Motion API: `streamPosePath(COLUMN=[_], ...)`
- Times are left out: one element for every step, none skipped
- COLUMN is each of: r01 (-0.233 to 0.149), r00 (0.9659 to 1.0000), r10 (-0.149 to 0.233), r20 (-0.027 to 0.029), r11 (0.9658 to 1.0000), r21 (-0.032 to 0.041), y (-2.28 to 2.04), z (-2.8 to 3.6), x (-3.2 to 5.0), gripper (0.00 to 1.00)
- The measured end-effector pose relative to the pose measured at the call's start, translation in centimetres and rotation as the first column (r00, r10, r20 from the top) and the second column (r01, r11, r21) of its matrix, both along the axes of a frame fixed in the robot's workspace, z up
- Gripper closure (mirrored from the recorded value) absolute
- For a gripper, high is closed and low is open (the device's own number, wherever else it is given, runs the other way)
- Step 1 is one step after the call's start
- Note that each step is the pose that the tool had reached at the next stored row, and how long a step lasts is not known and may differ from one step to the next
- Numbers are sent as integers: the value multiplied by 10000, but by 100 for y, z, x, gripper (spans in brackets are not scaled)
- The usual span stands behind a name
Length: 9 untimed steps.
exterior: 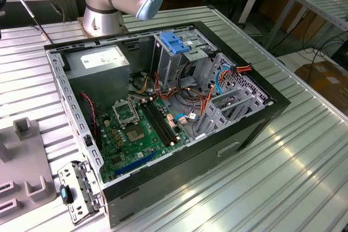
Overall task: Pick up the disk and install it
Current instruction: 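Reach for the disk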
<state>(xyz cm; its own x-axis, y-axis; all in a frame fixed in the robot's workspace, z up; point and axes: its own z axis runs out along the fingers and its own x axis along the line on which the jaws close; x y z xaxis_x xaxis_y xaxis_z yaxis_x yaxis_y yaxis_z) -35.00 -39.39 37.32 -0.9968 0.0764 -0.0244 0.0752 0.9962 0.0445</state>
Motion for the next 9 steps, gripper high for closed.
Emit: streamPosePath(r01=[0, 1, 0, 0, 0, 1, 1, 1, 0], r00=[10000, 10000, 10000, 10000, 10000, 10000, 10000, 10000, 10000], r10=[0, -1, 0, 0, 0, -1, -1, -1, 0], r20=[0, 0, 0, 0, 0, 0, -1, -1, 0], r11=[10000, 10000, 10000, 10000, 10000, 10000, 10000, 10000, 10000], r21=[0, 0, -1, 0, 0, 0, -1, -1, 0], y=[0, 0, 0, 0, 0, 0, 0, 0, 0], z=[-1, -2, -3, -5, -6, -6, -8, -9, -10], x=[-13, -33, -46, -59, -73, -86, -108, -123, -136], gripper=[89, 89, 89, 89, 89, 89, 89, 89, 89])
